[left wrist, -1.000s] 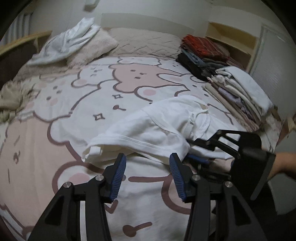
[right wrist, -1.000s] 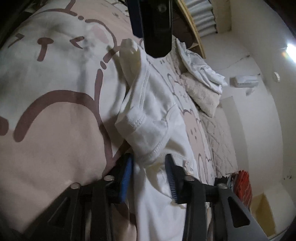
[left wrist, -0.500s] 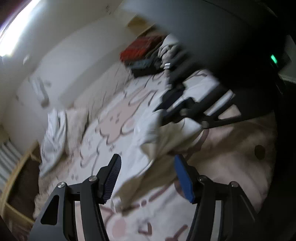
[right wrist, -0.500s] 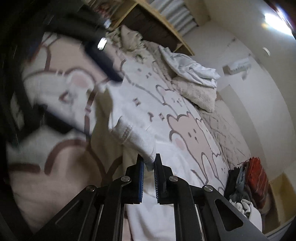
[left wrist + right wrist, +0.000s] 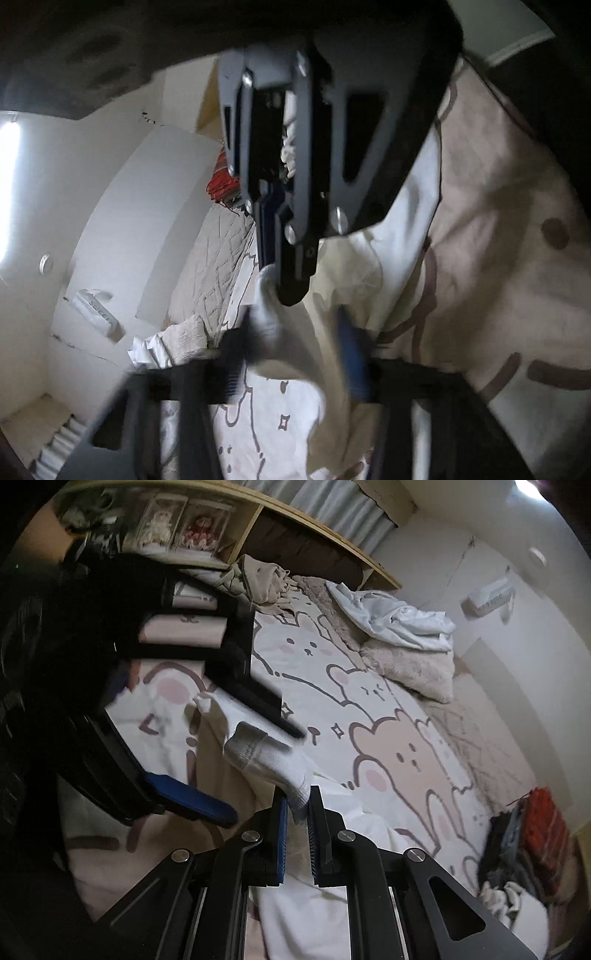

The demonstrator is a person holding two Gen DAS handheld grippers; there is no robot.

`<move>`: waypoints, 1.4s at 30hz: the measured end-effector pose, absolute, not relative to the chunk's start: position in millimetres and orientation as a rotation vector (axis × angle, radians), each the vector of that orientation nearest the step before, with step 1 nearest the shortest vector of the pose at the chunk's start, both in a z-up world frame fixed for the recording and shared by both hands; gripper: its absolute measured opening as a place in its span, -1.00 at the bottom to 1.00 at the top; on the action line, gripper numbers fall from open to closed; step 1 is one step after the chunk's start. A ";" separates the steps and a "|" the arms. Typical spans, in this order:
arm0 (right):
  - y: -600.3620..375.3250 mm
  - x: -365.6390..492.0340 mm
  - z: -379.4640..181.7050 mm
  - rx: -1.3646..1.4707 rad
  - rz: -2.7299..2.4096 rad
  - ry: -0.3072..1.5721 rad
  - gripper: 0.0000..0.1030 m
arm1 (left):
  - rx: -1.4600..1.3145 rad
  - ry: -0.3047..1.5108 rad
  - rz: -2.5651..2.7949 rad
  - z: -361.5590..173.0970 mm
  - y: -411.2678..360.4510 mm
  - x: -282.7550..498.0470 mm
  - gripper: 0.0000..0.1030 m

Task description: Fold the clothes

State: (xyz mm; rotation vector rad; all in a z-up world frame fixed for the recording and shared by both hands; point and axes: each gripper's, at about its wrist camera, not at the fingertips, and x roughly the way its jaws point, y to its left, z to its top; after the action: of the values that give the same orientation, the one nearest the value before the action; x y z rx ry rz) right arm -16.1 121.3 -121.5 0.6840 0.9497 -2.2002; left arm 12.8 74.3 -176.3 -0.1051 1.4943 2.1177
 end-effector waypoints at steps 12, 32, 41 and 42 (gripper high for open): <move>174.1 -34.4 -124.8 0.802 -2.545 0.937 0.14 | -0.574 0.938 2.460 -128.5 52.6 -65.1 -0.87; 168.9 -69.6 -228.9 0.728 -2.410 1.663 -0.01 | -0.731 0.611 2.574 -117.6 31.9 -74.4 -0.87; 181.4 -95.2 -231.5 0.855 -2.468 1.628 -0.89 | -0.821 0.527 2.632 -118.6 18.7 -90.6 -0.87; 182.3 -96.3 -225.1 0.853 -2.478 1.625 -0.89 | -0.830 0.502 2.648 -116.9 16.3 -93.8 -0.87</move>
State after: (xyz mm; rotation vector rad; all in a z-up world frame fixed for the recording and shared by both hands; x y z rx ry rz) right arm -96.3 182.3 -225.1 0.8533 1.6252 -2.4779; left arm -93.8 16.3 -116.9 -0.8300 0.5021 2.6481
